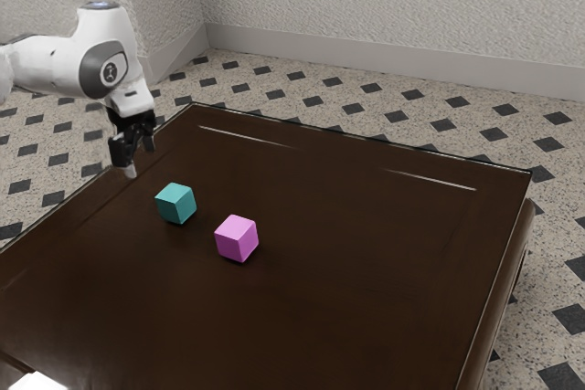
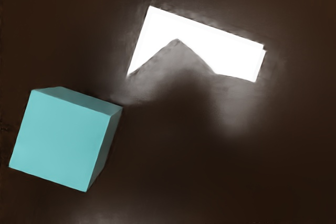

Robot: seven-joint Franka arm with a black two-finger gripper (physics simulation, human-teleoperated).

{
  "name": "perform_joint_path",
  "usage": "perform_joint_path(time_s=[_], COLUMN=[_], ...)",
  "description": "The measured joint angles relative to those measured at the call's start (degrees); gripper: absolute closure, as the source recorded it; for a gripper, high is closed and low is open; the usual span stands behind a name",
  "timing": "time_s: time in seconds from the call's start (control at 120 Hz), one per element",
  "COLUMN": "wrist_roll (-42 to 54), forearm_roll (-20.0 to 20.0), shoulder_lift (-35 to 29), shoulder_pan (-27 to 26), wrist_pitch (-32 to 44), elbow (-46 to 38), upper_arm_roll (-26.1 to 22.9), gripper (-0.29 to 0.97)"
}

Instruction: Pick up the blue block with one arm, and put the blue block on the pink block with one arm

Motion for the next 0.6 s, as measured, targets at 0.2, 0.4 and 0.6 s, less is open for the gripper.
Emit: perform_joint_path(time_s=[0.2,0.4,0.6], wrist_roll=[12.6,21.6,25.6], forearm_roll=[0.1,-1.7,-3.7], shoulder_lift=[11.7,18.4,21.0], shoulder_pan=[-0.1,0.6,1.0], wrist_pitch=[3.3,4.5,4.9], elbow=[9.6,14.4,15.7], upper_arm_roll=[0.0,0.3,0.4], gripper=[0.00,0.00,0.00])
